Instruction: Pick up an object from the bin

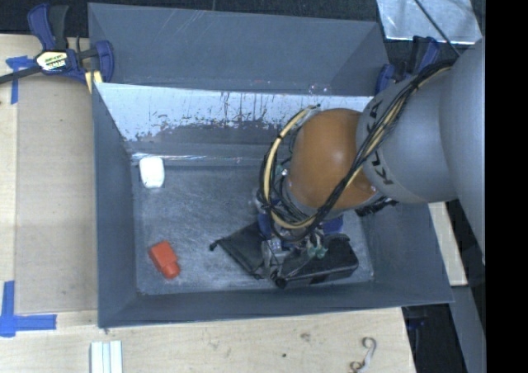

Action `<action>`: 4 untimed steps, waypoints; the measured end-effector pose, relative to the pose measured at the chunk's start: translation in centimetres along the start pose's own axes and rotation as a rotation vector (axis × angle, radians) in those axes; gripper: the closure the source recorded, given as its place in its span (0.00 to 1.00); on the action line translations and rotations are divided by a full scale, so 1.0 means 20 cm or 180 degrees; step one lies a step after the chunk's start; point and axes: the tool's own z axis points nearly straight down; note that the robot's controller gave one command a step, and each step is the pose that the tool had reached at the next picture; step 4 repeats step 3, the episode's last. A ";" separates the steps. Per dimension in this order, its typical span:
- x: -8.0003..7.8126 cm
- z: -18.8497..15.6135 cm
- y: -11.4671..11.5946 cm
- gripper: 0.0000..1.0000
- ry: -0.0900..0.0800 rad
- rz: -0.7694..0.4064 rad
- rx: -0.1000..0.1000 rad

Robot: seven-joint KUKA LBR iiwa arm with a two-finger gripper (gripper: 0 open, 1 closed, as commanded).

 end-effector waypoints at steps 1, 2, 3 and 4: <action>-0.18 -0.01 0.12 0.00 -0.0014 -0.0246 0.0010; -0.17 -0.01 0.11 1.00 -0.0011 -0.0235 0.0010; -0.19 -0.78 0.10 1.00 -0.0034 -0.0229 0.0013; -0.19 -0.78 0.10 1.00 -0.0034 -0.0229 0.0013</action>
Offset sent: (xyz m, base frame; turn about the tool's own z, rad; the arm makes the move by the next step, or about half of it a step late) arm 0.0325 0.0242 0.0009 -0.0772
